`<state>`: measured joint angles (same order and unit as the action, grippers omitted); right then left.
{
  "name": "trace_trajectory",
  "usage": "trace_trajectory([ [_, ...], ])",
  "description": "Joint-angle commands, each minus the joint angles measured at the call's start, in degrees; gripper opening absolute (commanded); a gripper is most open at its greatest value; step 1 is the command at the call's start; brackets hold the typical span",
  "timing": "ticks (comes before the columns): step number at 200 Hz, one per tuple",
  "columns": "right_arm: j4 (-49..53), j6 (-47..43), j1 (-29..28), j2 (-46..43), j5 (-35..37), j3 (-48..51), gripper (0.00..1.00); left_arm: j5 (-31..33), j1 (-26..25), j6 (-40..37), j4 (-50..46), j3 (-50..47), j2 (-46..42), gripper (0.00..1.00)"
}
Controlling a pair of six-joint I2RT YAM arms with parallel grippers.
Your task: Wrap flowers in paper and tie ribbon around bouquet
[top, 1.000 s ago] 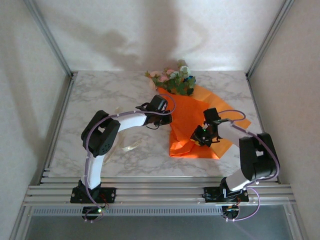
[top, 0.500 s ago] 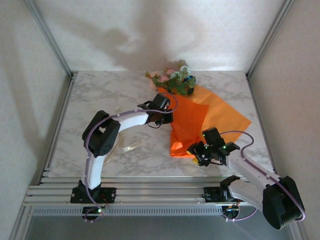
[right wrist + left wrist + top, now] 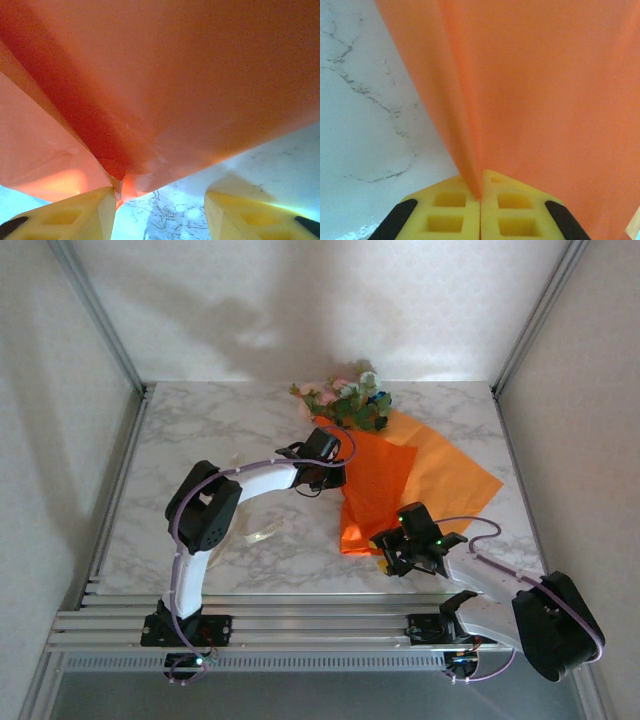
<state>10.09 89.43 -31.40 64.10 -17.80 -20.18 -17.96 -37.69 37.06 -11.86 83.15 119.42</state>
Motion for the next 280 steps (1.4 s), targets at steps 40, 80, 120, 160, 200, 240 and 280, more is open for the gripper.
trace_trajectory([
  [40,-4.2,0.5,-0.1,3.3,6.5,-1.2,0.41,1.3,-0.4,-1.2,-1.3,1.6,0.9,0.06],
  [80,-2.2,-0.9,0.4,3.9,6.8,-3.9,0.4,1.4,-0.4,-1.6,-1.6,2.1,0.9,0.06],
  [120,3.9,-1.2,0.4,2.1,7.2,-8.5,0.47,1.5,-0.3,-1.9,-2.0,2.1,0.9,0.06],
  [160,2.7,-1.4,0.7,6.5,5.9,-7.4,0.49,1.5,-0.3,-1.9,-2.1,2.9,1.3,0.05],
  [200,9.7,-2.4,1.2,5.2,6.6,-9.6,0.48,1.5,-0.3,-1.9,-2.5,3.0,1.4,0.05],
  [240,9.7,-3.6,1.8,7.4,8.0,-9.0,0.18,1.6,-0.4,-1.6,-2.3,2.7,0.8,0.07],
  [280,7.9,-4.4,1.9,9.8,9.1,-11.6,0.0,2.3,-0.6,-1.3,-3.2,1.5,-2.0,0.29],
])
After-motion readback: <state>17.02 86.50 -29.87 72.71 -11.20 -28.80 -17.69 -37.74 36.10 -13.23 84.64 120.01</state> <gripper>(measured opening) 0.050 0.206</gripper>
